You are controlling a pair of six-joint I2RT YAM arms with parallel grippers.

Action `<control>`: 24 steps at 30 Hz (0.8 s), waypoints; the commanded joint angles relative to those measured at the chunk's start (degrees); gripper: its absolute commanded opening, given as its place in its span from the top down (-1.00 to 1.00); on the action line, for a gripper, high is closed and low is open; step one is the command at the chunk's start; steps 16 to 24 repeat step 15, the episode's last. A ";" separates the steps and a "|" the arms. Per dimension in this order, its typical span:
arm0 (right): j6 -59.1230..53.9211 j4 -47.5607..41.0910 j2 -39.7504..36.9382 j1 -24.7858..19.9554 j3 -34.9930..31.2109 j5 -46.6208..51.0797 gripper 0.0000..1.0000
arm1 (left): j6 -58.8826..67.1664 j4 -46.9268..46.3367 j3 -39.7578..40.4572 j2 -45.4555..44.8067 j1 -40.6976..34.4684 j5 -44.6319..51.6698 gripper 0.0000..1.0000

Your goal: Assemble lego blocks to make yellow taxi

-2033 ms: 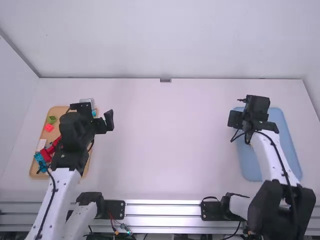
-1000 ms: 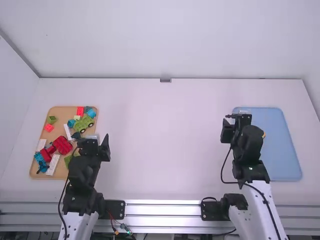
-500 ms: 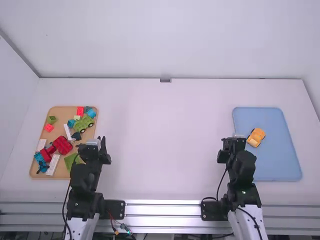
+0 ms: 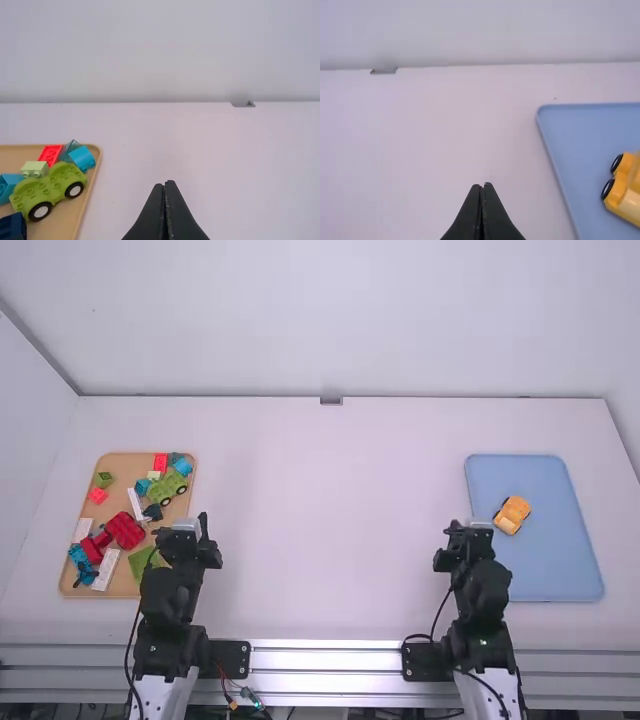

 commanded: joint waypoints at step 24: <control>0.27 -0.30 -10.70 -0.14 -0.64 -0.08 1.00 | 0.34 -0.27 -0.58 -0.36 -0.10 -0.12 1.00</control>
